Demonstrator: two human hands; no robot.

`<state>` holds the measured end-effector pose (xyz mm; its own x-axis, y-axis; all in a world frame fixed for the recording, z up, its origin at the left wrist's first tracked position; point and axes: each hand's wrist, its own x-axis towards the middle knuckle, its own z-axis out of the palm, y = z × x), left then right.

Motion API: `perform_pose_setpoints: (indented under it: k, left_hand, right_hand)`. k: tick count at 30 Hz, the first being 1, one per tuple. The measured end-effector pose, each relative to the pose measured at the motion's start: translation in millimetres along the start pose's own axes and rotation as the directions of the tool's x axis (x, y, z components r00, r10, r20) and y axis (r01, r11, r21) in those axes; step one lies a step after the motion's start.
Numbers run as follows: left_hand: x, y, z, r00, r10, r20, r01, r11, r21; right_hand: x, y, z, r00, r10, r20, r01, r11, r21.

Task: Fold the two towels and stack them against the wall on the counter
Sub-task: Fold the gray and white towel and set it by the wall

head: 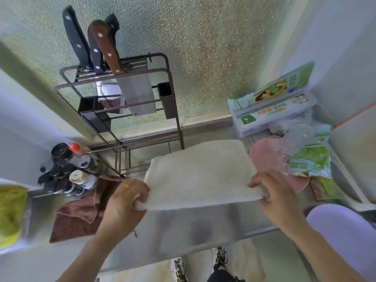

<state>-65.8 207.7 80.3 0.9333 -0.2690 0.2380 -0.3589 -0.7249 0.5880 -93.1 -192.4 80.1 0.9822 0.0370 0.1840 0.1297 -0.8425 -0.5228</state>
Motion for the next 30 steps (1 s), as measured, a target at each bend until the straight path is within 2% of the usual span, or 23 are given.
perform_pose_setpoints:
  k: [3, 7, 9, 11, 13, 15, 16, 19, 21, 22, 24, 26, 28, 30]
  left_hand:
    - [-36, -20, 47, 0.984, 0.02, 0.177, -0.055, 0.98, 0.192]
    - [-91, -41, 98, 0.906, -0.144, 0.398, 0.022, 0.955, 0.296]
    - [-111, -47, 113, 0.844, -0.285, 0.455, 0.152, 0.94, 0.307]
    - [-122, -49, 121, 0.782, -0.42, 0.461, 0.345, 0.907, 0.241]
    - [-118, -45, 126, 0.734, -0.557, 0.388, 0.567, 0.818, 0.1]
    - [-108, -43, 130, 0.672, -0.679, 0.295, 0.713, 0.702, -0.009]
    - [-104, -43, 131, 0.665, -0.707, 0.239, 0.729, 0.685, -0.003]
    - [-94, -44, 135, 0.711, -0.693, 0.122, 0.68, 0.721, 0.13]
    - [-86, -38, 143, 0.804, -0.589, 0.08, 0.559, 0.795, 0.235]
    - [-80, -32, 149, 0.862, -0.5, 0.084, 0.46, 0.841, 0.286]
    - [-67, -18, 166, 0.929, -0.32, 0.186, 0.238, 0.902, 0.359]
    - [-59, -10, 186, 0.891, -0.263, 0.369, 0.105, 0.912, 0.397]
    - [-58, -10, 203, 0.808, -0.309, 0.501, 0.091, 0.906, 0.412]
    - [-59, -14, 210, 0.794, -0.342, 0.502, 0.133, 0.904, 0.406]
  right_hand:
    - [-41, 16, 54, 0.983, 0.085, 0.163, -0.073, 0.994, -0.076]
    - [-93, 35, 112, 0.887, 0.208, 0.412, -0.177, 0.978, -0.114]
    - [-108, 39, 125, 0.846, 0.286, 0.45, -0.241, 0.958, -0.156]
    - [-117, 41, 128, 0.833, 0.337, 0.439, -0.293, 0.941, -0.168]
    - [-119, 40, 127, 0.805, 0.393, 0.444, -0.384, 0.916, -0.113]
    - [-115, 38, 123, 0.747, 0.523, 0.411, -0.579, 0.815, 0.015]
    - [-111, 36, 122, 0.7, 0.603, 0.382, -0.683, 0.722, 0.112]
    - [-93, 32, 124, 0.467, 0.807, 0.36, -0.869, 0.346, 0.352]
    - [-83, 36, 127, 0.345, 0.857, 0.382, -0.913, 0.211, 0.35]
    - [-79, 38, 127, 0.324, 0.862, 0.391, -0.917, 0.183, 0.355]
    - [-72, 37, 123, 0.305, 0.848, 0.434, -0.912, 0.129, 0.389]
    - [-64, 30, 119, 0.281, 0.814, 0.508, -0.908, 0.054, 0.415]
    - [-58, 24, 114, 0.325, 0.755, 0.569, -0.883, 0.027, 0.47]
    - [-49, 11, 111, 0.421, 0.682, 0.598, -0.858, 0.085, 0.507]
